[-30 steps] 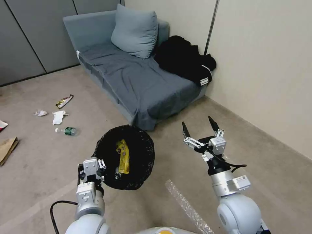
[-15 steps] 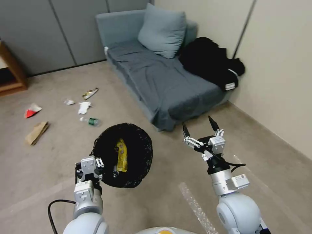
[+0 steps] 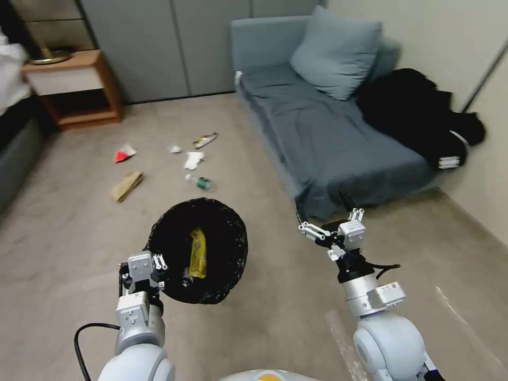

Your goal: Pick up the trash bin, then pick up the garbage from the floor and place it into the trash bin.

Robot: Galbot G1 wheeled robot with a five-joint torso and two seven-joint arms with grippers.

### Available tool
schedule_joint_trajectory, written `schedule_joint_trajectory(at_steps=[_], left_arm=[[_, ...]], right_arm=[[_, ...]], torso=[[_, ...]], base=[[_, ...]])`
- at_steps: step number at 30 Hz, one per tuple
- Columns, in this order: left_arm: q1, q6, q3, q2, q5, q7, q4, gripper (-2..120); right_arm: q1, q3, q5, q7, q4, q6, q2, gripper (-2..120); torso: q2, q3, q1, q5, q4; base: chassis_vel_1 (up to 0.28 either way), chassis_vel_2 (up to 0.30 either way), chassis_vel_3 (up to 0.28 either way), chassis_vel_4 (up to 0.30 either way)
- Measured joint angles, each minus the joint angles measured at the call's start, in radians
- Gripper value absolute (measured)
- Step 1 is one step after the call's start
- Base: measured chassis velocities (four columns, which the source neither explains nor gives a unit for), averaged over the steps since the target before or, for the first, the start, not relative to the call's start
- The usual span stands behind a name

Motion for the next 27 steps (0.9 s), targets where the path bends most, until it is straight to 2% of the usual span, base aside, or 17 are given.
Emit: schedule_joint_trajectory(at_steps=[21,27], left_arm=[[0.005,-0.003,0.006,-0.002,0.007,0.0,0.0,3],[0.009,-0.012,0.016,-0.004,0.015,-0.003,0.008,3]], right_arm=[[-0.001,-0.001,-0.001,0.0,0.002,-0.001,0.0,100],[-0.005,-0.003,-0.008,0.003,-0.012,0.006,0.005,100]], torso=[[0.0,0.0,0.0,0.0002,-0.0003],[0.0,0.0,0.0,0.0001,0.0003]], base=[[0.12,0.127,0.13,0.13],[0.099,0.089,0.107,0.112]])
